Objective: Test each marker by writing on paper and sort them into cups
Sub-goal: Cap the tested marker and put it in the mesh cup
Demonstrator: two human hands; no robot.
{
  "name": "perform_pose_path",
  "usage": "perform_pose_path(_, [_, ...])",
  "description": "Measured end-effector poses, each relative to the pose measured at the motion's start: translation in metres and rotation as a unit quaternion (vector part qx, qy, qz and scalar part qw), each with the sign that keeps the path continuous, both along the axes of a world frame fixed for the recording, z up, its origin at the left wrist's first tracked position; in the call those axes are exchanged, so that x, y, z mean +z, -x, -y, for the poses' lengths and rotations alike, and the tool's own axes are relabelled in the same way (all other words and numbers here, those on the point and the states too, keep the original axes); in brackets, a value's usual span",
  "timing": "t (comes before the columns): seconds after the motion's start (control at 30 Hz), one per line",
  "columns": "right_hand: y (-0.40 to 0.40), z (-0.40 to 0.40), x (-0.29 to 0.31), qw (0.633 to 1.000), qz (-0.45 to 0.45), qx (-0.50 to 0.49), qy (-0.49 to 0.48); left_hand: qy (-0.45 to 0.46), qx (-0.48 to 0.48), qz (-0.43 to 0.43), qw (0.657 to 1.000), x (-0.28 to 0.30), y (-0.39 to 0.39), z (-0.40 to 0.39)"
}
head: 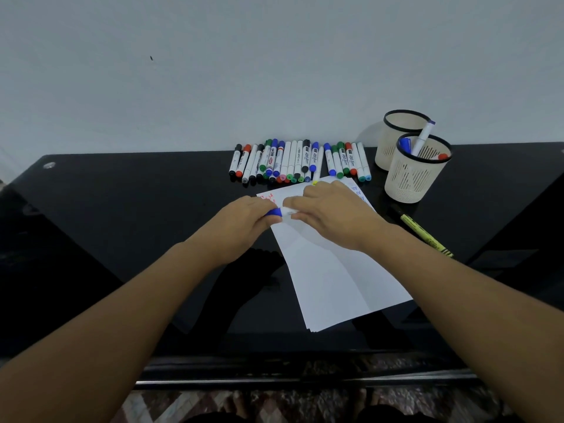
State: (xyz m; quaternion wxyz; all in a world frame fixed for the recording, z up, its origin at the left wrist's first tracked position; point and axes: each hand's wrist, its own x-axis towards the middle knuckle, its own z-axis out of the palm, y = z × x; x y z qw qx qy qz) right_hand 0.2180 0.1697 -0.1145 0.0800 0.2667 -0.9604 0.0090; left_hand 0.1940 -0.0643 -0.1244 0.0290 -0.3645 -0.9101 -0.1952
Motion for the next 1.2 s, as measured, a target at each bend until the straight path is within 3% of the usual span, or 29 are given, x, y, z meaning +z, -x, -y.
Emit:
perform_pose_path(0.27, [-0.007,-0.009,-0.005,0.998,-0.054,0.019,-0.01,0.015,0.001,0.059,0.998,0.008,-0.004,0.002])
perform_pose_path(0.37, [-0.004,-0.044,-0.005,0.989,-0.11,-0.056,0.076,0.019,0.063,0.091,0.994,0.013,0.004,0.035])
perform_pose_path(0.47, [-0.002,-0.054,-0.01,0.984,-0.073,-0.088,0.134,0.021,0.098,0.082,0.992,0.009,0.007,0.051])
perform_pose_path(0.57, [-0.004,-0.026,-0.012,0.961,-0.029,-0.119,0.249,-0.052,0.102,0.067,0.991,0.0,0.003,0.033])
perform_pose_path(0.63, [-0.009,-0.009,-0.009,0.933,0.001,-0.149,0.327,-0.089,0.097,0.066,0.989,-0.006,-0.001,0.02])
perform_pose_path(0.7, [-0.016,0.003,-0.003,0.881,0.067,-0.182,0.432,-0.103,0.094,0.077,0.987,-0.013,-0.003,0.01])
perform_pose_path(0.83, [-0.019,0.022,0.002,0.697,0.162,-0.217,0.664,-0.134,0.097,0.107,0.98,-0.016,-0.009,-0.004])
perform_pose_path(0.9, [-0.018,0.026,-0.002,0.638,0.185,-0.231,0.711,-0.145,0.098,0.11,0.978,-0.016,-0.011,-0.007])
perform_pose_path(1.1, [-0.019,0.034,-0.013,0.618,0.19,-0.279,0.71,-0.148,0.099,0.11,0.978,-0.013,-0.013,-0.008])
perform_pose_path(1.2, [-0.016,0.034,-0.013,0.621,0.205,-0.308,0.691,-0.1,0.1,0.08,0.987,-0.018,-0.007,-0.002])
